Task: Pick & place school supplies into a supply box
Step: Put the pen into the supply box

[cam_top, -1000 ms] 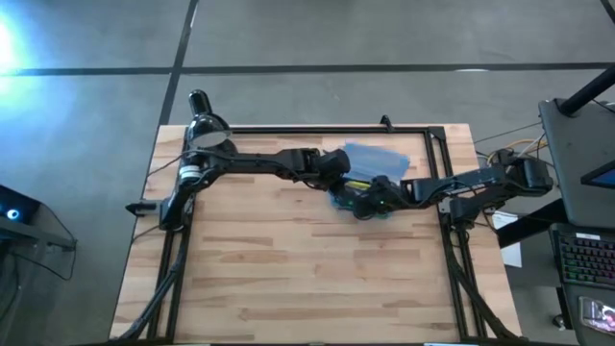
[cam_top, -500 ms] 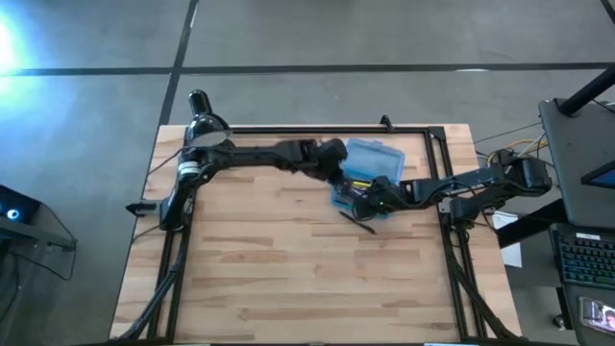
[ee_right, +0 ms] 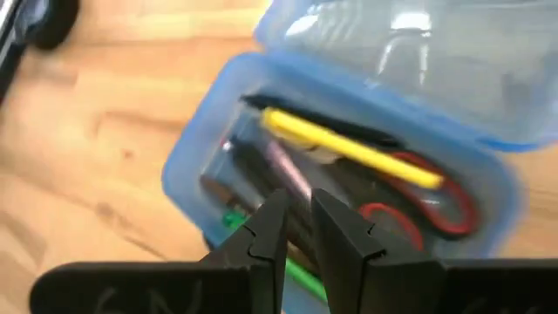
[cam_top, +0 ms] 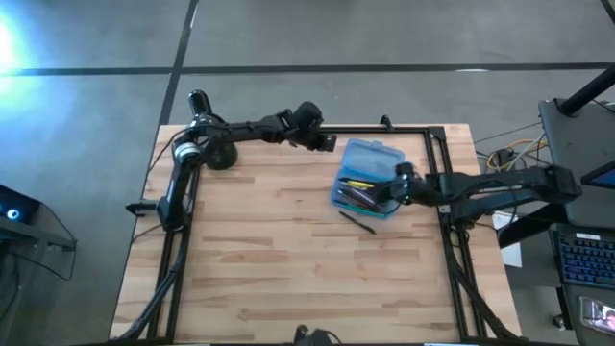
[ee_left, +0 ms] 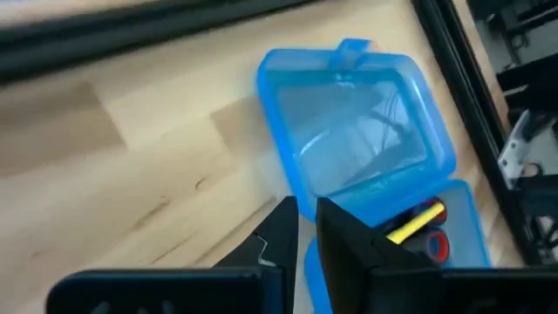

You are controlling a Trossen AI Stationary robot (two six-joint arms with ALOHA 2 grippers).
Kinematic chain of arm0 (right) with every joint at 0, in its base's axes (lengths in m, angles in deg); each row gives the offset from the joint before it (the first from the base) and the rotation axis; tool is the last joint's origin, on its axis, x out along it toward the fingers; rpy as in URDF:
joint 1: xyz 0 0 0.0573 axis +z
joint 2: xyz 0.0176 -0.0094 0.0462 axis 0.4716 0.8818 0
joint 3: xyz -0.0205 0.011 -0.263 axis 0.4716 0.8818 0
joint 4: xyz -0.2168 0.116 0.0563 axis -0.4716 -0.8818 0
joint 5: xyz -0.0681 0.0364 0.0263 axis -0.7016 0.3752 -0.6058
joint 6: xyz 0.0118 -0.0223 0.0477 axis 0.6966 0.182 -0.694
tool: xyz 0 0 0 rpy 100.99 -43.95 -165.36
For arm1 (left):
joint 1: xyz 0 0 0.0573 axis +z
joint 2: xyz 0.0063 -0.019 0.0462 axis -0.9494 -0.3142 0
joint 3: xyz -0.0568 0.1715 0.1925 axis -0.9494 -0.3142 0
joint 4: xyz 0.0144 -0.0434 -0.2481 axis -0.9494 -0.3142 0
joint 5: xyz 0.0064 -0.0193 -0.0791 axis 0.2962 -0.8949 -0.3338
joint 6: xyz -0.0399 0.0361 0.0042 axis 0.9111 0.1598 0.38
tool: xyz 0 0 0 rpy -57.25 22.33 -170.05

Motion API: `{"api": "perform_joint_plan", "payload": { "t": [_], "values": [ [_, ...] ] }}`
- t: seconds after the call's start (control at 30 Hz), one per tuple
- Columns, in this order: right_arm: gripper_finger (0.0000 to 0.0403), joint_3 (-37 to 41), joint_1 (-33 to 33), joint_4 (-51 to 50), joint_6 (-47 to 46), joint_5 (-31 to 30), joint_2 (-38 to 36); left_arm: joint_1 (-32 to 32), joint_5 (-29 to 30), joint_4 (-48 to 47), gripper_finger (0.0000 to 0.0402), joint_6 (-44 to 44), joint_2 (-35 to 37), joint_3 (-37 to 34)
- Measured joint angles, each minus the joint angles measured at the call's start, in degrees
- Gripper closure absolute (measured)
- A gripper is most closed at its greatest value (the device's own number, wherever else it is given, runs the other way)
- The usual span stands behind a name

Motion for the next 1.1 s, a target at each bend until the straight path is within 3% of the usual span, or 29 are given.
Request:
{"api": "perform_joint_plan", "payload": {
  "t": [0.13,0.27,0.57,0.77,0.97,1.1],
  "values": [
    [0.0352,0.1,-4.5,-8.7,-2.2,1.7,-4.7,1.2,-4.1,2.4,0.0373,3.3,-2.0,-2.2],
    [0.0323,2.1,-11.0,-10.0,-0.6,6.4,-5.5,0.6,-7.6,4.9,0.0373,5.2,-4.6,-2.0],
    [0.0214,2.8,-25.6,-12.8,5.7,9.6,-4.4,-0.9,-7.9,2.1,0.0374,3.4,-5.2,0.5],
    [0.0182,5.4,-34.2,-9.7,10.2,15.3,-1.8,-3.8,-6.0,-1.7,0.0374,3.0,-5.2,0.3],
    [0.0179,5.1,-37.0,-4.7,13.4,16.9,2.0,-6.0,-4.2,-3.2,0.0374,2.5,-5.2,0.3],
    [0.0179,3.7,-35.1,-6.3,15.5,19.0,1.4,-6.9,-4.2,-5.0,0.0374,1.1,-4.8,0.3]
  ]
}}
